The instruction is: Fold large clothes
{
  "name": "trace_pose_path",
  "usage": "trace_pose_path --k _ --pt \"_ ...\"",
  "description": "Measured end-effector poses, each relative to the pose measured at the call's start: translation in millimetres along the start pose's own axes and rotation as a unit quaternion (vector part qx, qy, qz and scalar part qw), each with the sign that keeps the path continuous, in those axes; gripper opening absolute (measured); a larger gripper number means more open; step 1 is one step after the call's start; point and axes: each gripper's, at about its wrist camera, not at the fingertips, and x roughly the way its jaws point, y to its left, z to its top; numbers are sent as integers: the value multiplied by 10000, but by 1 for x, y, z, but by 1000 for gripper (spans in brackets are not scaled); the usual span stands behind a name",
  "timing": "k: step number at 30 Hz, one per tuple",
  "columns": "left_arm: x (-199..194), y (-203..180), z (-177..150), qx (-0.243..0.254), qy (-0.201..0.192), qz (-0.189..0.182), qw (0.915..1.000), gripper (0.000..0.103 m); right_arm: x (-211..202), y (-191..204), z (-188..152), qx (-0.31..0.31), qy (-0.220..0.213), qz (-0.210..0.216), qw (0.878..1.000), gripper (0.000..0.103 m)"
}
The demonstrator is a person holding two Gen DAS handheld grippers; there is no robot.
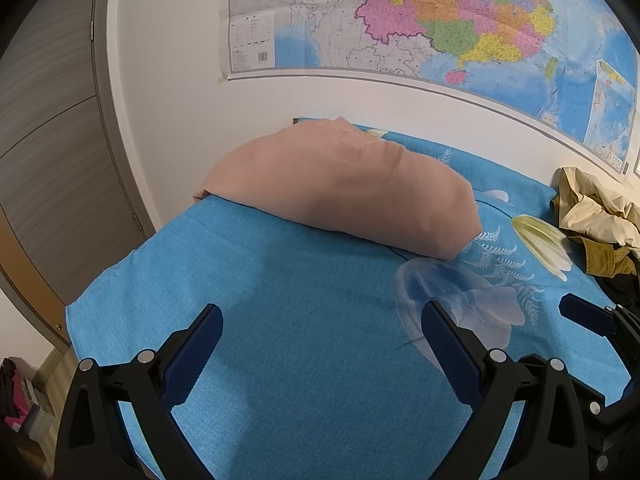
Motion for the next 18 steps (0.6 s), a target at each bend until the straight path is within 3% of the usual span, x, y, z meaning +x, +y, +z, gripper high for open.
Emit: trace_pose_path --k 18 --pt "3 0 -2 3 52 -3 10000 96 0 0 -1 -2 10 15 10000 97"
